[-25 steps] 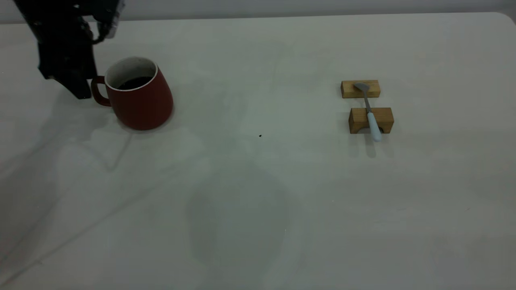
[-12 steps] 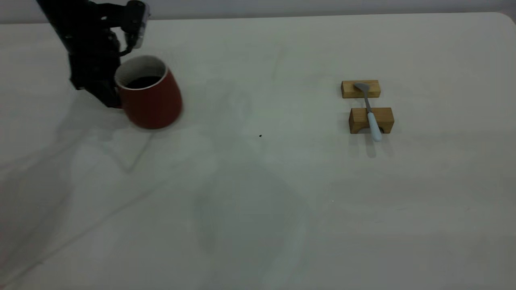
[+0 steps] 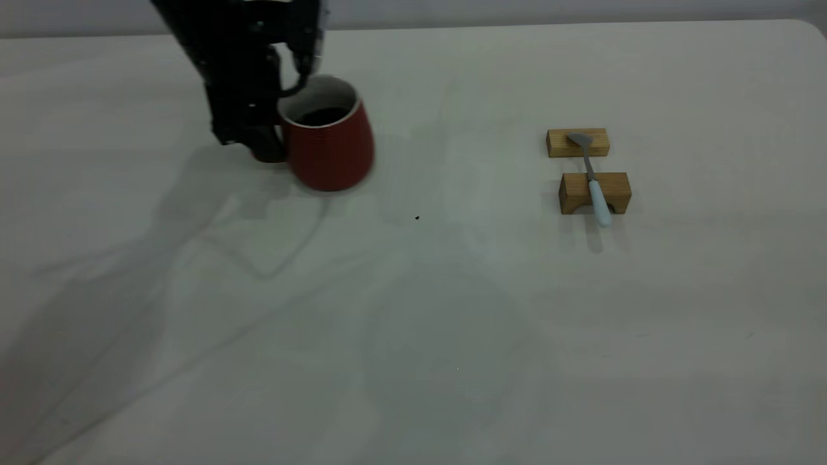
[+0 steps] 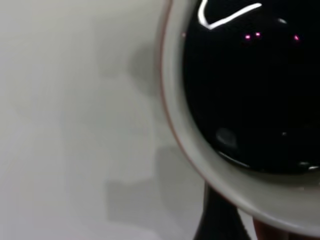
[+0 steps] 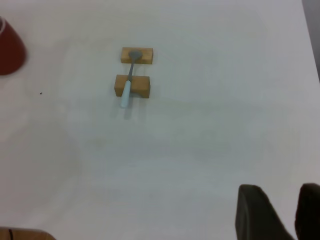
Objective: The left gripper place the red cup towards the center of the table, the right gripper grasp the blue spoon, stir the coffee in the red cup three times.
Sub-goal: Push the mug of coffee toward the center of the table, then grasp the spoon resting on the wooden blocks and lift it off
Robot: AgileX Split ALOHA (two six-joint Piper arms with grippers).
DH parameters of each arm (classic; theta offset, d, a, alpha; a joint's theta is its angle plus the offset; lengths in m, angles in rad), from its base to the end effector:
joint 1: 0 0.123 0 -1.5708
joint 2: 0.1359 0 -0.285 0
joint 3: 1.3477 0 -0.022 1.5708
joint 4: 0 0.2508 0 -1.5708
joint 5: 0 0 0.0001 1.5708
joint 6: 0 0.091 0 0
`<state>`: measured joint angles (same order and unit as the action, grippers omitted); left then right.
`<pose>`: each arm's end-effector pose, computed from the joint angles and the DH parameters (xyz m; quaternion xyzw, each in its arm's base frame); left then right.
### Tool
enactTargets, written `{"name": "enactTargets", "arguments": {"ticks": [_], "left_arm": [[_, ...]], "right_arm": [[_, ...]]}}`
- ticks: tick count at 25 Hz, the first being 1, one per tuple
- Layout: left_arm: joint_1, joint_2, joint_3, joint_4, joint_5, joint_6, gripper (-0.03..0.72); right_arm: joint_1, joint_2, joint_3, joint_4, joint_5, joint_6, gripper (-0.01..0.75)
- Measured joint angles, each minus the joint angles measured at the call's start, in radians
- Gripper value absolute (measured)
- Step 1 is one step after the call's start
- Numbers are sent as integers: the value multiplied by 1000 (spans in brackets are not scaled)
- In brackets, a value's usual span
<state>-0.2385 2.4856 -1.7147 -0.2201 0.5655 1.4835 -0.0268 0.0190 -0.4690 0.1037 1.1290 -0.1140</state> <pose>0.4688 -0.1250 0.0378 0.6907 0.7017 0.0335 0.1718 -0.0019 0.0086 0.2637 -0.0409 0.8804 0.0186 0.4720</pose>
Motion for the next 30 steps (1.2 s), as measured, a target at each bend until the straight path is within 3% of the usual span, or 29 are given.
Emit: {"name": "enactTargets", "arguments": {"ticks": [9,16,24,30], "left_arm": [[-106,1,0,-72,-49,0,558],[-118,-6,0,-84,-58,-29,558],[-118,-206,0,65,80,-204,558],[-118,-526,0,116,263,-483,558]], "right_arm": [[0,0,0,0,0,0,237],[0,0,0,0,0,0,237],[0,0,0,0,0,0,237],[0,0,0,0,0,0,237]]}}
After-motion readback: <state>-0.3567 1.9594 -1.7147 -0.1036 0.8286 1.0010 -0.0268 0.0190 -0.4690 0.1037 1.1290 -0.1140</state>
